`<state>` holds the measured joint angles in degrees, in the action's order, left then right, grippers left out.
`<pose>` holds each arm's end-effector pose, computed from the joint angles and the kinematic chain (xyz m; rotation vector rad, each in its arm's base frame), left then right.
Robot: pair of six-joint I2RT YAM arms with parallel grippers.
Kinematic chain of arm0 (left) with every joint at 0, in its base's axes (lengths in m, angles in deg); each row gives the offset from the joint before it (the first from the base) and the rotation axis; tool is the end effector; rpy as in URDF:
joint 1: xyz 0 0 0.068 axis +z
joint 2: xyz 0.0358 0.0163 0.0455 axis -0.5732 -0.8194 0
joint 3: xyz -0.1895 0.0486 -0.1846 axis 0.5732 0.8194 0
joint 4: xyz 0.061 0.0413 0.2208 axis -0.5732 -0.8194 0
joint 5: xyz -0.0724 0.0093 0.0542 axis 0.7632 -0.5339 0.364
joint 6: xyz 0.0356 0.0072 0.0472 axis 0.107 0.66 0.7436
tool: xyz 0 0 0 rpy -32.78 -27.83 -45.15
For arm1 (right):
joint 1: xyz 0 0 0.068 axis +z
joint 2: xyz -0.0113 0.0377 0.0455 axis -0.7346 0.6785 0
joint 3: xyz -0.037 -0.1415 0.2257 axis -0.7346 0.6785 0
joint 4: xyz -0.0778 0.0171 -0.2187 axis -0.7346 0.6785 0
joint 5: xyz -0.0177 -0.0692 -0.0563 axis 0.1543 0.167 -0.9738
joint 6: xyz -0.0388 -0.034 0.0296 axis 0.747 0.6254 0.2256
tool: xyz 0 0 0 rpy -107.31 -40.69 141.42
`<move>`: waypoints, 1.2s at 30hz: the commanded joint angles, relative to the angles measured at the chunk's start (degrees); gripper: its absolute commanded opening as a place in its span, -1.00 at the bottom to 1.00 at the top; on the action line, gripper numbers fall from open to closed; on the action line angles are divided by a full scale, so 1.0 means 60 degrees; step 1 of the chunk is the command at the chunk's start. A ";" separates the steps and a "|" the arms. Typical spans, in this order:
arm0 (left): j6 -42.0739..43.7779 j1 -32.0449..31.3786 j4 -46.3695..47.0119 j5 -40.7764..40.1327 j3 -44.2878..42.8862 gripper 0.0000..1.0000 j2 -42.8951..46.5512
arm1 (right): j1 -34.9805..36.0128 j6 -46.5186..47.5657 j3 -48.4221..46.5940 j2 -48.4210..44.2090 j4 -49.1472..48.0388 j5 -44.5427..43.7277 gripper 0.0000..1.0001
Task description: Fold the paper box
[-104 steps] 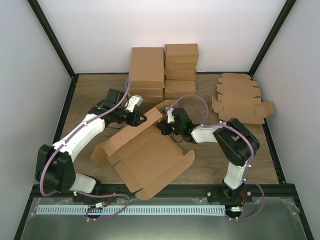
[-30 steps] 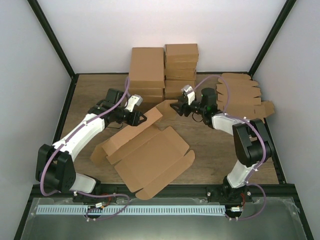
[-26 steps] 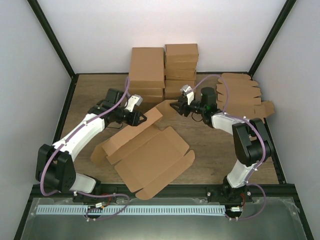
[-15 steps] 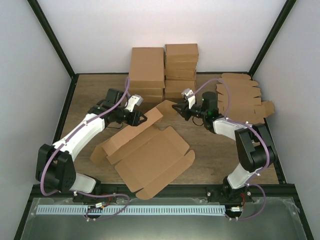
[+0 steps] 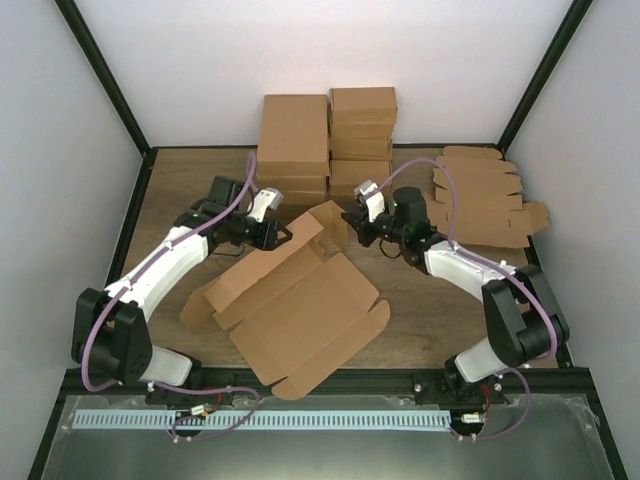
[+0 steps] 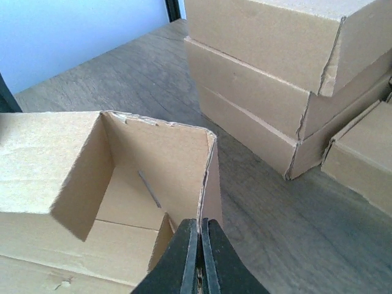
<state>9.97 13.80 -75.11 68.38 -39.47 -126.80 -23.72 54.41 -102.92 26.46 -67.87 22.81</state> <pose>0.2469 -0.1200 0.2681 0.6623 2.3743 -0.8442 0.2769 0.1443 0.2400 -0.8137 1.8035 0.7266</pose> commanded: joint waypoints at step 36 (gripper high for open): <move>-0.0571 0.0968 -0.0141 0.1287 -0.0211 -0.28 -0.0509 | 0.2300 -0.2001 -0.3211 0.0856 0.2028 -0.2874 -0.99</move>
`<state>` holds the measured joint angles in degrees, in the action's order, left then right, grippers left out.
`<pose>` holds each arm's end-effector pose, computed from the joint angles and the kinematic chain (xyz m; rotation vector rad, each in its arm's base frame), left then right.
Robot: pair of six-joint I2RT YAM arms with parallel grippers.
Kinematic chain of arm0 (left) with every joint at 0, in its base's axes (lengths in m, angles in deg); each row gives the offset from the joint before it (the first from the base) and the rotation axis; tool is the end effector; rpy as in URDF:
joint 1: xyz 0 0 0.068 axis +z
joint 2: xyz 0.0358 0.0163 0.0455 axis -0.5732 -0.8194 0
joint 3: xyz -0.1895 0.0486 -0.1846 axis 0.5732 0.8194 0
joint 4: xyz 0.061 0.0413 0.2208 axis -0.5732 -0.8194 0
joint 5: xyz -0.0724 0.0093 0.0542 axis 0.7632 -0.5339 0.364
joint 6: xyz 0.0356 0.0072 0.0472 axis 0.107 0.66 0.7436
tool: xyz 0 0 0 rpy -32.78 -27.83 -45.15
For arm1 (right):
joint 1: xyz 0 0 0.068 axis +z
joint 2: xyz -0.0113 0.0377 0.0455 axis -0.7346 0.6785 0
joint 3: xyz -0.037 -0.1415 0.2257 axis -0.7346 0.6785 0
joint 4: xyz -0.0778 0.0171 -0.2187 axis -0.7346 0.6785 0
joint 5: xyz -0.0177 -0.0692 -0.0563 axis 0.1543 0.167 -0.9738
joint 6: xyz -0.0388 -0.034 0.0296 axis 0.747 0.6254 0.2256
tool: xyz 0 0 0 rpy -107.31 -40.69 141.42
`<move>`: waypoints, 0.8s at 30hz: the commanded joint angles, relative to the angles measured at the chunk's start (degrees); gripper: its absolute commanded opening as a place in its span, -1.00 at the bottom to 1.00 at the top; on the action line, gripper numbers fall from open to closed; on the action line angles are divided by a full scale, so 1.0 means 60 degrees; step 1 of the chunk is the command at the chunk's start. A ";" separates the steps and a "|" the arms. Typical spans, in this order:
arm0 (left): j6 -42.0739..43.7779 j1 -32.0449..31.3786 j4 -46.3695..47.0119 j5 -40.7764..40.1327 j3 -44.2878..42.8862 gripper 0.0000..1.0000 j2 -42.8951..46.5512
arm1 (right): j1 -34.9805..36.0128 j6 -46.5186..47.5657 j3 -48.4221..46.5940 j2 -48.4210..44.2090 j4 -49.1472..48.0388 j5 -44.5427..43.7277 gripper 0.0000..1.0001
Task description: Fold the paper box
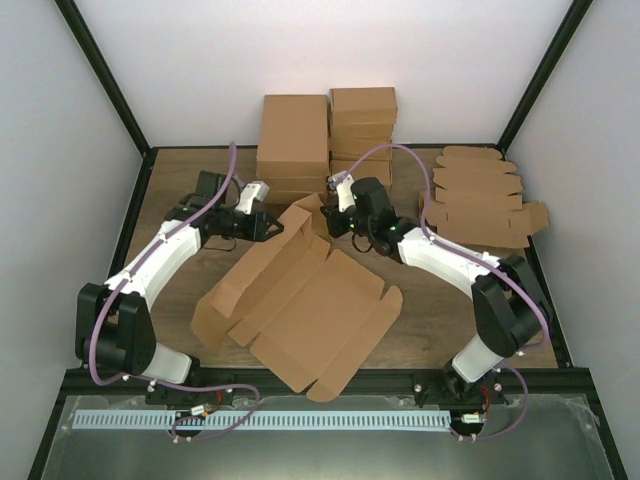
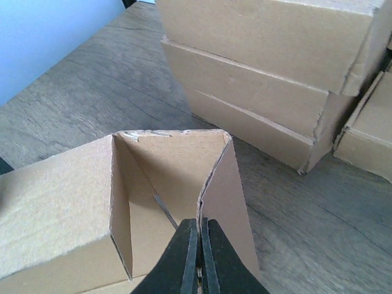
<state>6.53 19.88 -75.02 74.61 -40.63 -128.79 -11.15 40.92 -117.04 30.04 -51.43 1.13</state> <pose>0.2629 -0.0985 0.2673 0.5042 2.3971 -0.9605 0.2715 0.2058 0.2662 -0.5907 2.0384 0.6238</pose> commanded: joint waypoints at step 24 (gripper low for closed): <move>-0.0678 0.0815 0.0633 0.1301 0.0480 -0.27 -0.0337 | 0.0623 -0.3481 -0.2334 0.0953 0.0861 -0.0066 -0.98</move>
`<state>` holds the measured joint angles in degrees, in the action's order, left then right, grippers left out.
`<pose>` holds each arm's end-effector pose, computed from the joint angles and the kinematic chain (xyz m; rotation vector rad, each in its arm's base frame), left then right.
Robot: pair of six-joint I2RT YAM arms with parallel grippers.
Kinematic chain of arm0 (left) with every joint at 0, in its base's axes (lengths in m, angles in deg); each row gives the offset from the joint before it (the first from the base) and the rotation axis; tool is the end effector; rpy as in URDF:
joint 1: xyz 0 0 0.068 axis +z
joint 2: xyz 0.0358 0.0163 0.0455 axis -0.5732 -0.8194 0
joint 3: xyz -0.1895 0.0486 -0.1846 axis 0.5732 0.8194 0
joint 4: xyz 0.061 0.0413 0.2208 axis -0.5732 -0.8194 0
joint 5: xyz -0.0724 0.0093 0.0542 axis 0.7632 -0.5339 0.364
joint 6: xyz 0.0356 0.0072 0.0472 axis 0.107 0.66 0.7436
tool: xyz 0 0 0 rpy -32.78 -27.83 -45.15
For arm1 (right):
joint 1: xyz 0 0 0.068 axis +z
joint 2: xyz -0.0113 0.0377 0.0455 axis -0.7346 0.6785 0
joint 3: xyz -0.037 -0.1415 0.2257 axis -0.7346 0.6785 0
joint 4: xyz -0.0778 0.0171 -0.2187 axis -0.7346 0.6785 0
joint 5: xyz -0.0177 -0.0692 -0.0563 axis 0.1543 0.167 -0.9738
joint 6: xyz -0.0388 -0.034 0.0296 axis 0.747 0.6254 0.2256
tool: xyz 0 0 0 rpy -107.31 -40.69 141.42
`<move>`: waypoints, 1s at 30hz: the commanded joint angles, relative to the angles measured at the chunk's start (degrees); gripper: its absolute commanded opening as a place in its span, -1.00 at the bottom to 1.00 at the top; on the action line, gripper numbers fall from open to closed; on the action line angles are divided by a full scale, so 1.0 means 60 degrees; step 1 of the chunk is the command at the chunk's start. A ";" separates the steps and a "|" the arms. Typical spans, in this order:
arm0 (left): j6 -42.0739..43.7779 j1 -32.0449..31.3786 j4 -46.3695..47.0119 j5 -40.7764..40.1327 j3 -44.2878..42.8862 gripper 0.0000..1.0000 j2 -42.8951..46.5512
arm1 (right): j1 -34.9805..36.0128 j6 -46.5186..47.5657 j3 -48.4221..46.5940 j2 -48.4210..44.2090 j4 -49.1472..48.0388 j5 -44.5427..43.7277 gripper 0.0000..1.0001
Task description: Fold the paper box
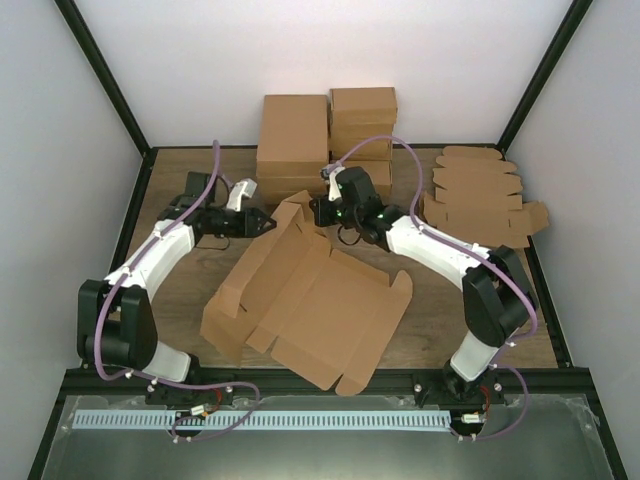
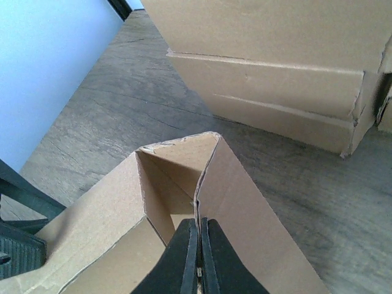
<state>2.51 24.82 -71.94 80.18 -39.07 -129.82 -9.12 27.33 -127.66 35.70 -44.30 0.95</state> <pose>0.2724 -0.0791 0.2605 0.3606 2.3893 -1.0717 0.2855 0.2319 0.2798 -0.3901 2.1628 0.7651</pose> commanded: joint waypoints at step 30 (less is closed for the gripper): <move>0.0642 -0.0503 -0.0451 -0.0469 0.0260 -0.27 -0.0047 | -0.1304 0.3179 0.3467 -0.0981 -0.3853 0.2400 0.09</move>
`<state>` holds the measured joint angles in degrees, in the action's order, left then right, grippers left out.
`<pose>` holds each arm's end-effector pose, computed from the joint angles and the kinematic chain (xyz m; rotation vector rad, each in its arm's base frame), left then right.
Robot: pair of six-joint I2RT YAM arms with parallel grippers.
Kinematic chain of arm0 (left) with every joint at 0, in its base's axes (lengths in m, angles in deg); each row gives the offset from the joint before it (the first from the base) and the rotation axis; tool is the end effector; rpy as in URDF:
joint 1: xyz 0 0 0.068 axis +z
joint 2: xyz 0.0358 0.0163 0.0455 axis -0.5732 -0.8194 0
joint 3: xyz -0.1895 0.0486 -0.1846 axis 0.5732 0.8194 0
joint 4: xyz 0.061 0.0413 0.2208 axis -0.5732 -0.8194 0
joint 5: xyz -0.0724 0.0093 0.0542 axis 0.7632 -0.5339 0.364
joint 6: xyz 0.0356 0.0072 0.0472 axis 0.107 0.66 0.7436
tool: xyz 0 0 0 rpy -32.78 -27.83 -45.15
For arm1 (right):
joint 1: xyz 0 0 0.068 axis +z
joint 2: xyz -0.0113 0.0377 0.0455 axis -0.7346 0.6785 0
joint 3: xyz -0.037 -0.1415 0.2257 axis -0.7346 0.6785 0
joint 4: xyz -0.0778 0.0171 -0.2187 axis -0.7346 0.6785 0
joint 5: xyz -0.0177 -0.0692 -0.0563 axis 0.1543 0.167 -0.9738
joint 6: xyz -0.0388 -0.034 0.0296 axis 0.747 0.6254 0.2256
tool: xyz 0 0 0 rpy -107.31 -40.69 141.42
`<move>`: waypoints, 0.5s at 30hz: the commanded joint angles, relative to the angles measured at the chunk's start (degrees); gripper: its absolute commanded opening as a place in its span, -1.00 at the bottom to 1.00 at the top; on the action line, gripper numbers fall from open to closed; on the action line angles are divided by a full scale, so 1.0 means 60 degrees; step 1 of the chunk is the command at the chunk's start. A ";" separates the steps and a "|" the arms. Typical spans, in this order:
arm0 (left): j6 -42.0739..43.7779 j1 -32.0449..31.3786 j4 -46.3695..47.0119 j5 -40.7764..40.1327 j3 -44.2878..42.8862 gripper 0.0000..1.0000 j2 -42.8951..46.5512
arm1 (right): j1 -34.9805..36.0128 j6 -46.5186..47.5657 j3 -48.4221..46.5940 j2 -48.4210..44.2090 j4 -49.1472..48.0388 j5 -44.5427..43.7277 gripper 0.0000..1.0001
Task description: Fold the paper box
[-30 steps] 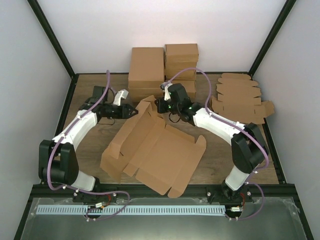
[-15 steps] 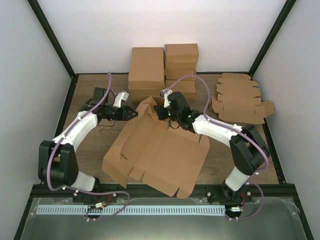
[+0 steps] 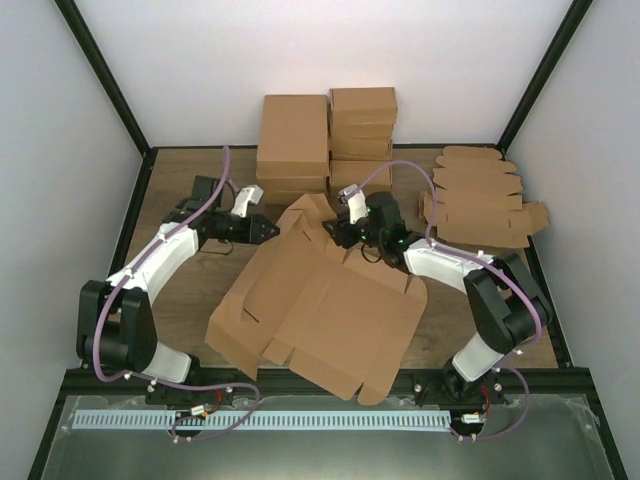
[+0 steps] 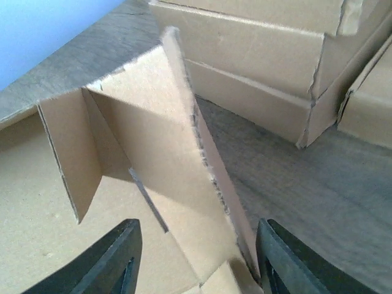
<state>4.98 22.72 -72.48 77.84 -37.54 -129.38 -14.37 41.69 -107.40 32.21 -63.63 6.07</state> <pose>0.2654 -0.0868 0.2533 0.4285 2.4128 -1.0242 0.2760 0.1903 0.2238 -0.5991 2.0293 0.6717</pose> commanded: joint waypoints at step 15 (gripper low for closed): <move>0.0172 -0.0271 -0.0348 -0.0056 -0.0024 -0.27 -0.0109 | -0.1327 0.1298 -0.0620 0.0746 -0.0490 0.1762 0.69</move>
<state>5.31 21.74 -73.77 77.12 -37.54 -129.42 -20.18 48.55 -107.73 35.46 -65.27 14.39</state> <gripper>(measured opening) 0.366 0.812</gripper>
